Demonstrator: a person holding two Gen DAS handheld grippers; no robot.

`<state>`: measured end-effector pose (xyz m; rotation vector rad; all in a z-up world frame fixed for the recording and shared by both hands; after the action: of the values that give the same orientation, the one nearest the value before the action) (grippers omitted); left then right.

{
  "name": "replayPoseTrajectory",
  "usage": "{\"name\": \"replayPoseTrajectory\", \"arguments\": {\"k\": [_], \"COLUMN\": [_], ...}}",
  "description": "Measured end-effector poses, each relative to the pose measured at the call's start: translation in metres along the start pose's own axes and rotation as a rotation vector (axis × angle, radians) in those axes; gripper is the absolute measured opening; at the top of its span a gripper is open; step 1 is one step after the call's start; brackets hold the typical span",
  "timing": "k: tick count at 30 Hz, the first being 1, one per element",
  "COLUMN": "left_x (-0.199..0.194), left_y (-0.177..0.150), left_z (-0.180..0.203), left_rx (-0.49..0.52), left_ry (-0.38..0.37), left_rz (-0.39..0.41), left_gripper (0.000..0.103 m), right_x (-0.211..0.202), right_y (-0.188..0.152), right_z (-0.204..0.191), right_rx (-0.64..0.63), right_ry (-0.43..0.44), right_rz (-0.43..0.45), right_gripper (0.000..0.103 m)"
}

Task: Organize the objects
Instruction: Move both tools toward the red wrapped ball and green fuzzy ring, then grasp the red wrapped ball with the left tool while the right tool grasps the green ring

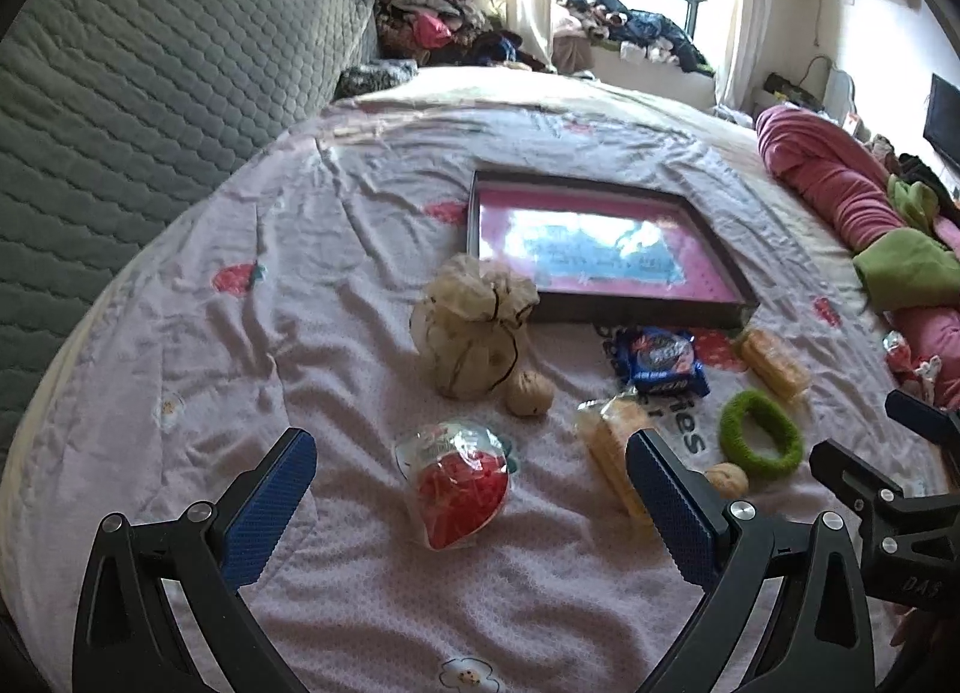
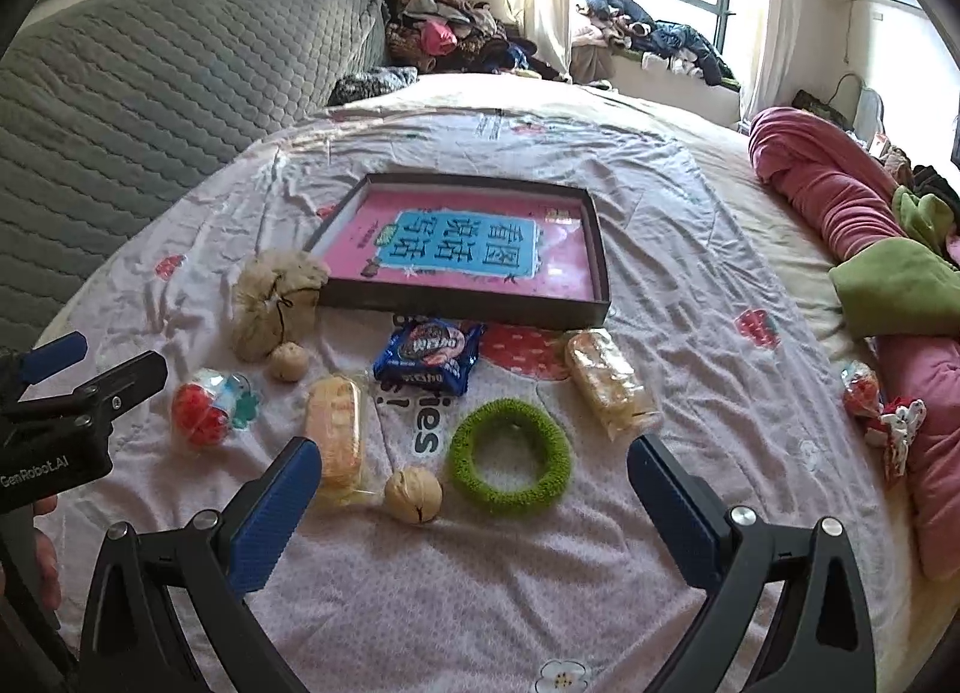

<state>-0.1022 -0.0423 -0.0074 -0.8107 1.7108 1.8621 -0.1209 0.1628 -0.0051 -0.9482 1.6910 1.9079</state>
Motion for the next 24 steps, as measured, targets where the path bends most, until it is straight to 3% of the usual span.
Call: {"name": "replayPoseTrajectory", "arguments": {"k": [24], "left_x": [0.080], "left_y": [-0.026], "left_z": [-0.004], "left_rx": [0.026], "left_ry": [0.030], "left_rz": [-0.117], "left_gripper": [0.103], "right_x": [0.075], "right_y": [-0.012], "right_z": [0.014], "right_rx": [0.037], "right_ry": [-0.064], "right_rz": [-0.127], "right_gripper": [0.103]}}
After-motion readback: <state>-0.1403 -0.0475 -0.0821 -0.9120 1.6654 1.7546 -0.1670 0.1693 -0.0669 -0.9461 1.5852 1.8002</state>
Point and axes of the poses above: each gripper's, at about its wrist camera, not at the fingertips, and x roughly the way its jaws point, z to its right, y to its top, the point moved 4 cm from there along x, roughly the way its jaws point, and after that the axes turned 2 degrees about z, right-handed, at the moved point
